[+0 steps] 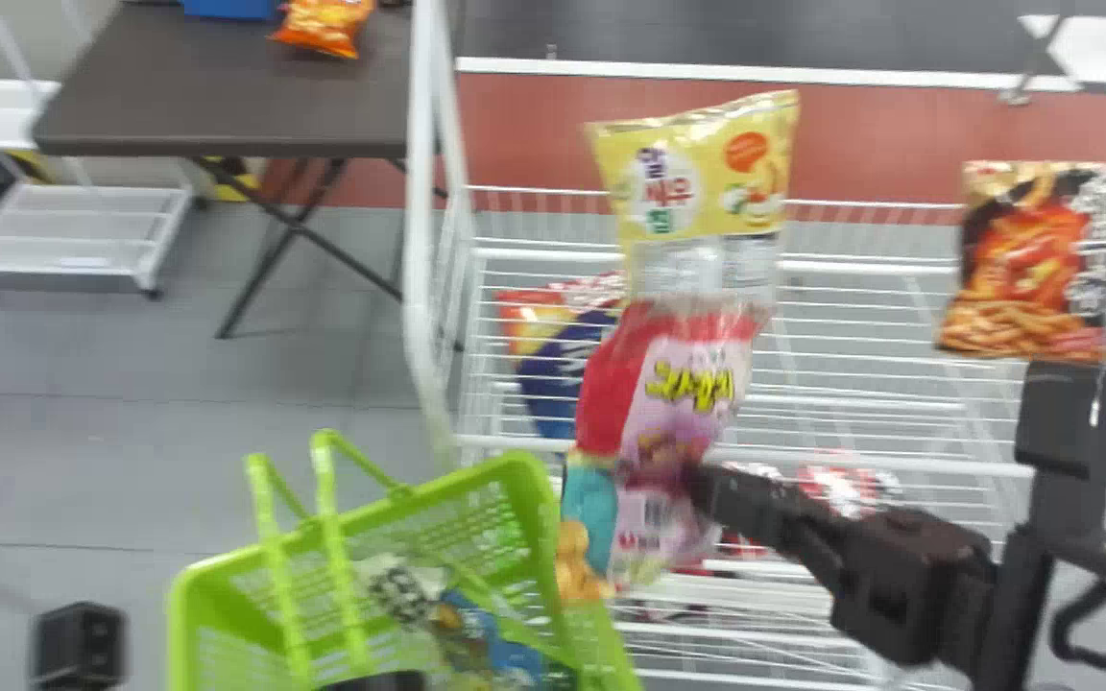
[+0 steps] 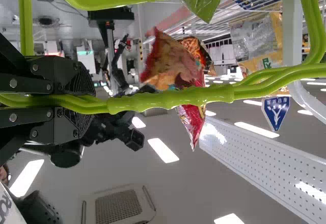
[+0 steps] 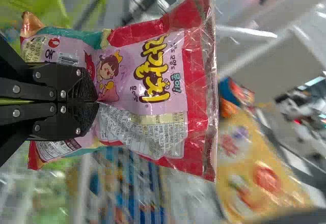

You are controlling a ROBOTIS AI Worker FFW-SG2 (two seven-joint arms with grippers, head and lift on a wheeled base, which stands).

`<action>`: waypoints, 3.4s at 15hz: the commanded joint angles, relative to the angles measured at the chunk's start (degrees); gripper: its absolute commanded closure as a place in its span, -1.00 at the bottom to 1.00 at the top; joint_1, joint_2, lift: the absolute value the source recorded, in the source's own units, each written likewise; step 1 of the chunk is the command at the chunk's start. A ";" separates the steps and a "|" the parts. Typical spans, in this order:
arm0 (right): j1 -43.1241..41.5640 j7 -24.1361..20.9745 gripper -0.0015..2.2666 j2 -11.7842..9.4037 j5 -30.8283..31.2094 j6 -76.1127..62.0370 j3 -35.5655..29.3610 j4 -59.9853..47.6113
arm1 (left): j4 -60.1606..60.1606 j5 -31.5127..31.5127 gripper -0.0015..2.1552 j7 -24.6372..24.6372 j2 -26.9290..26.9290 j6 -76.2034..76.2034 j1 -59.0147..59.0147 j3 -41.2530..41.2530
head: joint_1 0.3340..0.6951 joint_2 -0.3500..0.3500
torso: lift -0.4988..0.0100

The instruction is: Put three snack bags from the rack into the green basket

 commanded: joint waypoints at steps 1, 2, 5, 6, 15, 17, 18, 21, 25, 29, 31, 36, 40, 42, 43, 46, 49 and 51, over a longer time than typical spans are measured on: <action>-0.54 -0.68 0.99 -0.15 2.16 2.02 7.75 1.02 | -0.20 0.00 1.00 -0.57 -0.01 0.00 -0.04 -0.76 | 1.00 0.55 | 0.96; -0.81 -0.95 0.99 -0.15 3.31 1.49 10.39 1.90 | -0.11 0.00 0.99 -0.57 -0.01 0.00 -0.04 -1.47 | 1.00 0.67 | 0.96; -3.62 -2.00 0.99 -0.15 4.01 -2.90 16.01 7.88 | -0.55 -0.09 0.99 -0.57 -0.01 0.00 -0.21 -2.61 | 1.00 1.00 | 0.96; -4.32 -2.88 0.99 -0.15 5.06 -7.47 17.59 11.22 | -0.55 0.00 0.99 -0.57 -0.01 0.00 -0.21 -3.22 | 1.00 1.00 | 0.96; -7.57 -2.18 -1.00 -4.46 9.63 -0.61 22.51 14.12 | -0.73 0.00 0.99 -0.57 0.26 1.58 -1.45 -3.14 | 1.00 1.00 | 0.96; -6.43 -1.12 -0.95 -4.37 8.32 3.25 17.86 8.58 | -0.64 0.00 0.99 -0.57 0.34 1.58 -1.80 -2.79 | 1.00 1.00 | 0.96; -6.34 -0.33 -0.95 -4.37 6.12 4.31 13.73 7.08 | -0.55 0.00 0.99 -0.57 0.34 1.76 -1.97 -2.70 | 1.00 1.00 | 0.96; -8.01 0.11 -0.95 -3.49 -2.14 1.49 -3.85 6.03 | -0.20 0.00 0.99 -0.57 0.52 1.76 -2.32 -2.52 | 1.00 0.87 | 0.96; -14.43 0.28 -0.95 -3.84 4.45 -10.81 -18.97 16.23 | 0.06 -0.26 0.99 -0.57 0.52 1.76 -3.03 -2.61 | 1.00 -0.08 | 0.96; -21.81 0.20 -0.95 -6.04 14.56 -26.28 -21.87 32.40 | 0.68 -0.53 0.99 -0.57 0.52 1.76 -3.20 -3.22 | 1.00 -0.87 | 0.96; -26.56 0.11 -0.95 -7.09 17.37 -30.15 -22.22 40.83 | 0.85 -0.53 1.00 -0.57 0.52 1.76 -3.03 -3.22 | 1.00 -1.00 | 0.96; -36.49 -0.24 -0.91 -8.68 27.39 -38.41 -18.35 57.09 | 0.85 -0.44 0.99 -0.57 0.43 1.58 -2.76 -3.22 | 1.00 -1.00 | 0.96; -40.27 2.04 0.32 -8.50 29.58 -38.58 -16.60 63.16 | 0.77 -0.26 1.00 -0.57 0.43 1.58 -2.15 -3.05 | 1.00 -1.00 | 0.96; -39.65 1.16 0.98 -7.36 27.48 -38.93 -17.74 62.72 | 0.85 -0.35 0.99 -0.57 0.43 1.58 -2.15 -2.61 | 1.00 -1.00 | 0.96; -38.60 1.43 0.98 -7.27 25.45 -40.69 -18.35 62.28 | 0.85 -0.35 0.99 -0.57 0.43 1.58 -2.06 -2.52 | 1.00 -1.00 | 0.96; -36.23 1.51 0.98 -6.83 22.91 -42.63 -19.59 58.85 | 0.94 -0.35 0.99 -0.57 0.43 1.58 -2.15 -2.61 | 1.00 -1.00 | 0.96; -31.22 2.22 0.98 -6.65 15.79 -39.46 -22.22 49.89 | 1.12 -0.44 0.99 -0.57 0.43 1.58 -2.15 -2.61 | 1.00 -1.00 | 0.96; -24.45 3.01 0.98 -6.04 6.82 -31.55 -23.01 37.49 | 1.21 -0.44 0.99 -0.57 0.34 1.58 -2.41 -2.70 | 1.00 -1.00 | 0.96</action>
